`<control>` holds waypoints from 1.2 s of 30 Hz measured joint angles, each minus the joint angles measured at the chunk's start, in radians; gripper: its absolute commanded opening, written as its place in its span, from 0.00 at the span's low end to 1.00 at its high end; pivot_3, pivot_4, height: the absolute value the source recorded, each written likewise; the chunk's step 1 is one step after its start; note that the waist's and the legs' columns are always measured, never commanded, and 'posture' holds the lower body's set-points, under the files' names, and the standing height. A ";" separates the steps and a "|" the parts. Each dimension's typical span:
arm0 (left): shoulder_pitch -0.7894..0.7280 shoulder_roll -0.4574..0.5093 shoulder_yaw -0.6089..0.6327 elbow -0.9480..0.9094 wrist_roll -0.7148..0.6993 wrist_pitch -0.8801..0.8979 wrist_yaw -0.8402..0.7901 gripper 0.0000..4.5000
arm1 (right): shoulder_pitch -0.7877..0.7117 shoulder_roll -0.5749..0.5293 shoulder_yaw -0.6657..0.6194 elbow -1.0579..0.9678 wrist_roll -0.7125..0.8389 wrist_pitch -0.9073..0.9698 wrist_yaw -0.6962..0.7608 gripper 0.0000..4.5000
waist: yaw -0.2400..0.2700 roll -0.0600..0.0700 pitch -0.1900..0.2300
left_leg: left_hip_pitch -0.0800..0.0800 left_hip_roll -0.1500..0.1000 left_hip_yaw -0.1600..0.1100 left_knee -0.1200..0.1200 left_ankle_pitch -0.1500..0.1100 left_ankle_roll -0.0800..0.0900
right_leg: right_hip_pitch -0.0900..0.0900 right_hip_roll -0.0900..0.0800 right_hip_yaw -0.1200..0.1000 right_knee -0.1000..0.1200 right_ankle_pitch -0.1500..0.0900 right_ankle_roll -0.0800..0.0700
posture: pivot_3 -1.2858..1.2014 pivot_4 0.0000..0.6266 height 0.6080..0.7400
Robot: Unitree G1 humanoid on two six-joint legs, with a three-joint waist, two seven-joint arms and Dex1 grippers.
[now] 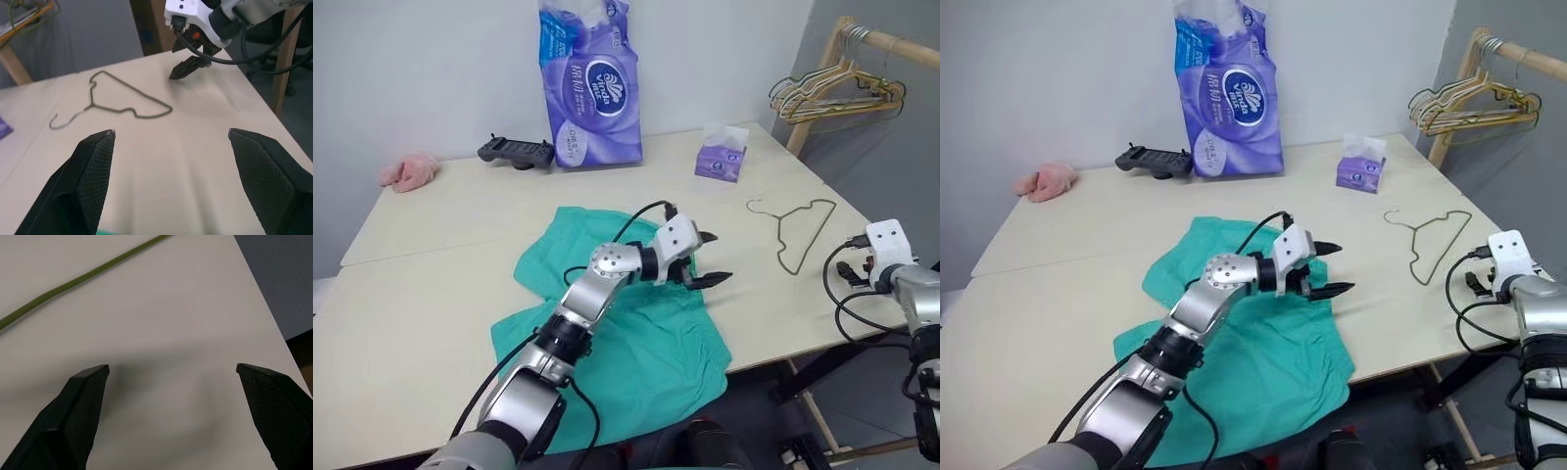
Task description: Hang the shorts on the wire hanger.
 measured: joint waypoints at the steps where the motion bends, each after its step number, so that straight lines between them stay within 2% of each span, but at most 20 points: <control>1: 0.006 0.008 0.008 -0.004 0.001 0.004 0.002 0.88 | -0.011 0.004 0.001 0.031 -0.003 -0.020 -0.005 0.99 | 0.001 0.000 0.000 | 0.000 0.000 0.000 0.000 0.000 0.000 | 0.000 0.000 0.000 0.000 0.000 0.000 | 0.50 0.02 1.00; 5: 0.018 0.030 0.044 -0.040 0.001 0.027 0.015 0.88 | -0.072 0.033 -0.015 0.064 0.001 -0.053 -0.027 0.99 | 0.002 0.001 0.000 | 0.000 0.000 0.001 0.000 0.000 0.000 | 0.000 0.000 0.001 0.000 0.001 0.000 | 0.50 0.03 1.00; 8: 0.036 0.037 0.053 -0.071 -0.002 0.052 0.026 0.88 | -0.079 0.060 -0.014 -0.025 0.004 -0.044 -0.017 0.99 | 0.003 0.001 -0.001 | 0.000 0.000 0.001 0.000 0.000 0.000 | 0.000 0.000 0.001 0.000 0.001 0.001 | 0.50 0.03 1.00; 15: 0.062 0.041 0.072 -0.119 -0.038 0.088 0.014 0.88 | -0.018 0.205 -0.002 -0.352 0.043 0.154 -0.014 0.99 | 0.018 0.001 -0.001 | 0.000 -0.001 -0.001 0.001 0.000 0.000 | 0.000 -0.006 0.000 0.000 0.002 0.000 | 0.50 0.05 1.00; 20: 0.083 0.065 0.075 -0.133 -0.059 0.096 -0.019 0.88 | 0.022 0.227 0.009 -0.471 0.049 0.295 -0.013 0.99 | 0.029 0.001 -0.001 | 0.003 -0.001 -0.001 0.001 0.000 0.001 | 0.000 -0.006 -0.001 0.000 0.001 0.001 | 0.50 0.05 1.00; 25: 0.082 0.067 0.085 -0.132 -0.058 0.096 -0.019 0.88 | 0.028 0.232 0.032 -0.457 0.037 0.308 -0.013 0.99 | 0.029 0.001 -0.001 | 0.004 -0.001 0.000 0.001 -0.001 0.001 | 0.000 -0.006 0.000 0.000 0.001 0.002 | 0.50 0.05 1.00; 36: 0.081 0.067 0.085 -0.132 -0.057 0.103 -0.018 0.88 | -0.063 0.299 -0.020 -0.234 0.053 0.308 -0.051 0.99 | 0.026 0.001 -0.001 | 0.005 -0.001 0.000 0.001 -0.001 0.002 | 0.001 -0.006 0.000 0.000 0.001 0.002 | 0.51 0.07 1.00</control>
